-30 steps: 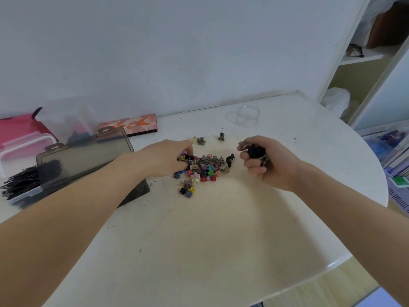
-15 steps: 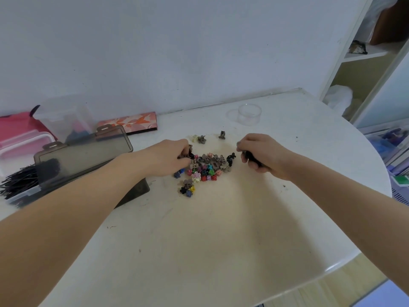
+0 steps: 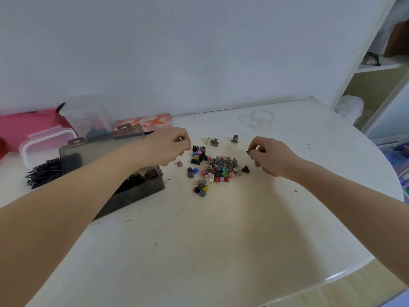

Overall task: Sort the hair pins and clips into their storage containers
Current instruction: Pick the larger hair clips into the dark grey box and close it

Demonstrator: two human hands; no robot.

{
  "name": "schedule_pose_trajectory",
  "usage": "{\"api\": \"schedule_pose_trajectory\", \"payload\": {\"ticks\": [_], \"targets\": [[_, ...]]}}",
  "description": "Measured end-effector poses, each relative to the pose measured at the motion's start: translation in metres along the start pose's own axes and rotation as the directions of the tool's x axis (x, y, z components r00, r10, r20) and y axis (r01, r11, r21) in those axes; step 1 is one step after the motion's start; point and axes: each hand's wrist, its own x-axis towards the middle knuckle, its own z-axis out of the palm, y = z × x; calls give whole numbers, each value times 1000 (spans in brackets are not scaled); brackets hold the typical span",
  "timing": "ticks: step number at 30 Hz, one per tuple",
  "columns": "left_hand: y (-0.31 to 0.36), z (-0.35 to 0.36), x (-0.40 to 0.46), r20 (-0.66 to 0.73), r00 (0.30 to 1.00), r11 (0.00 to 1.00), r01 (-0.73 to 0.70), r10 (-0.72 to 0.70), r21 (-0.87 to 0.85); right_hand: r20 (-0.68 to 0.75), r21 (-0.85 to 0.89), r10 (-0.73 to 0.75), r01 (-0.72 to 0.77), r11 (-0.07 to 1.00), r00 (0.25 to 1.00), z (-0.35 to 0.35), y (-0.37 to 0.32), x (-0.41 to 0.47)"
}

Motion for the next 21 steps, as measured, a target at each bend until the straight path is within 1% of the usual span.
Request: {"api": "schedule_pose_trajectory", "payload": {"ticks": [1, 3, 4, 6, 8, 10, 14, 16, 18, 20, 21], "targets": [[-3, -6, -5, -16, 1000, 999, -19, 19, 43, 28, 182, 63, -67, 981, 998, -1, -8, -1], [-9, -17, -16, -43, 998, 989, -45, 51, 138, 144, 444, 121, -173, 879, 982, -4, -26, -5], [-14, -23, -22, -58, 997, 984, -41, 52, 171, 212, 523, 115, -212, 825, 970, -3, -35, -8], [-25, -32, -33, -64, 997, 976, -27, 42, 215, 327, 615, 81, -277, 738, 942, 3, -51, -12], [-39, -38, -43, -62, 997, 970, -21, 37, 243, 407, 647, 39, -319, 692, 912, 12, -66, -15], [-55, -41, -53, -60, 998, 967, -18, 34, 254, 460, 657, 8, -347, 669, 888, 23, -80, -19], [-80, -42, -64, -66, 998, 946, 8, 14, 324, 544, 664, 2, -432, 610, 839, 41, -106, -24], [-90, -44, -68, -73, 997, 948, 20, 3, 317, 591, 642, 6, -475, 602, 806, 50, -124, -25], [-100, -46, -73, -85, 996, 954, 33, -8, 299, 615, 612, 22, -494, 618, 788, 64, -144, -23], [-110, -47, -78, -98, 995, 960, 23, 5, 280, 603, 561, 37, -457, 690, 797, 82, -164, -21], [-114, -48, -81, -99, 995, 961, 16, 12, 277, 582, 529, 34, -410, 743, 813, 92, -173, -19]]}}
